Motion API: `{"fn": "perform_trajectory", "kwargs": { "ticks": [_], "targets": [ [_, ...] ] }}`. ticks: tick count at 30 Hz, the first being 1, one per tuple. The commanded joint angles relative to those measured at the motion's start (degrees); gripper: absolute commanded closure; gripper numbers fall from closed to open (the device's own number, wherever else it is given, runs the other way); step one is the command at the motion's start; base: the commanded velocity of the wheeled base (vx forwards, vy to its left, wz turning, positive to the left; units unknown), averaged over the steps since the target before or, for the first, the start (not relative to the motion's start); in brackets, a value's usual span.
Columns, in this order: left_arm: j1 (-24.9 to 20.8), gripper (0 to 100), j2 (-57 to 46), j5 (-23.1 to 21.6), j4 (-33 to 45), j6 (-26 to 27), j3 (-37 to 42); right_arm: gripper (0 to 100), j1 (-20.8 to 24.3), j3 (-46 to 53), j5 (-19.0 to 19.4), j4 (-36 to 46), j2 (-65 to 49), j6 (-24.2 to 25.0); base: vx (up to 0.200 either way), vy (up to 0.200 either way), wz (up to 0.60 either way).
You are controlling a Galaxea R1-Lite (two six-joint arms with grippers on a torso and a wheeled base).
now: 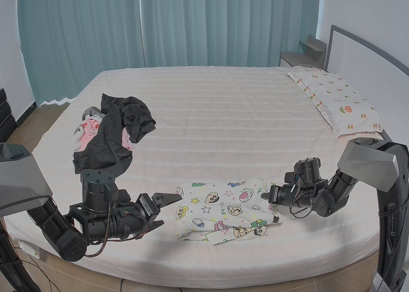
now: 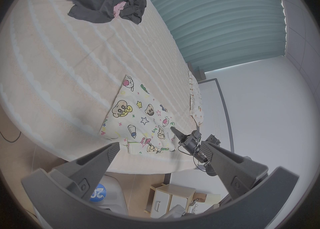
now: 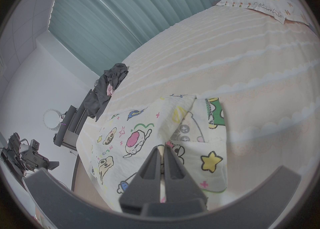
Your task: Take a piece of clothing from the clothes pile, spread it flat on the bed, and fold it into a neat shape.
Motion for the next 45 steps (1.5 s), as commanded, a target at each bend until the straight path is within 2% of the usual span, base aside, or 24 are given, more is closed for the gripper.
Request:
{"fn": "perform_trajectory", "kwargs": {
  "ticks": [1, 7, 18, 19, 29, 31, 32, 34, 35, 37, 45],
  "targets": [
    [0.0, 0, 0.1, 0.0, 0.0, 0.0, 0.0, 100, -1.3, 0.4, 0.0, 0.1, -2.2, 0.0, 0.0, 0.0, 0.0],
    [-0.1, 0, 0.1, 0.0, 0.0, 0.0, -0.1, 100, -3.7, 0.0, 0.4, 0.2, -3.6, 0.3, 0.0, 0.0, 0.0],
    [-0.2, 0, 0.8, 0.1, -0.1, 0.2, -0.1, 100, -3.2, -0.5, 0.3, 1.1, -2.6, 0.3, 0.0, 0.0, 0.0],
    [-0.2, 0, 0.8, 0.1, -0.1, 0.2, -0.1, 0, -3.2, -0.6, 0.3, 1.6, -2.4, 0.2, 0.0, 0.0, 0.0],
    [-0.2, 0, 0.8, 0.2, -0.1, 0.2, -0.1, 0, -3.2, 1.1, 0.3, 3.7, -4.7, -0.3, 0.0, 0.0, 0.0],
    [-0.2, 0, 0.8, 0.2, -0.1, 0.2, -0.1, 0, -2.9, 4.1, 1.0, 5.8, -7.0, -3.1, 0.0, 0.0, 0.0],
    [-0.2, 0, 0.8, 0.2, -0.1, 0.2, -0.1, 0, -2.4, 5.6, 1.9, 8.4, -8.1, -6.0, 0.0, 0.0, 0.0],
    [-0.2, 0, 0.8, 0.2, -0.1, 0.2, -0.1, 0, -2.3, 5.9, 1.9, 8.9, -8.2, -6.6, 0.0, 0.0, 0.0],
    [-0.2, 0, 0.8, 0.2, -0.1, 0.2, -0.1, 0, -2.1, 7.2, 3.0, 12.9, -8.6, -11.3, 0.0, 0.0, 0.0],
    [-0.2, 0, 0.8, 0.2, -0.1, 0.2, -0.1, 0, -1.8, 8.1, 3.4, 15.5, -8.7, -15.2, 0.0, 0.0, 0.0],
    [-0.2, 0, 0.9, 0.1, -0.1, 0.2, -0.1, 0, 0.4, 8.7, 3.3, 15.9, -7.7, -16.1, 0.0, 0.0, 0.0]
  ]
}}
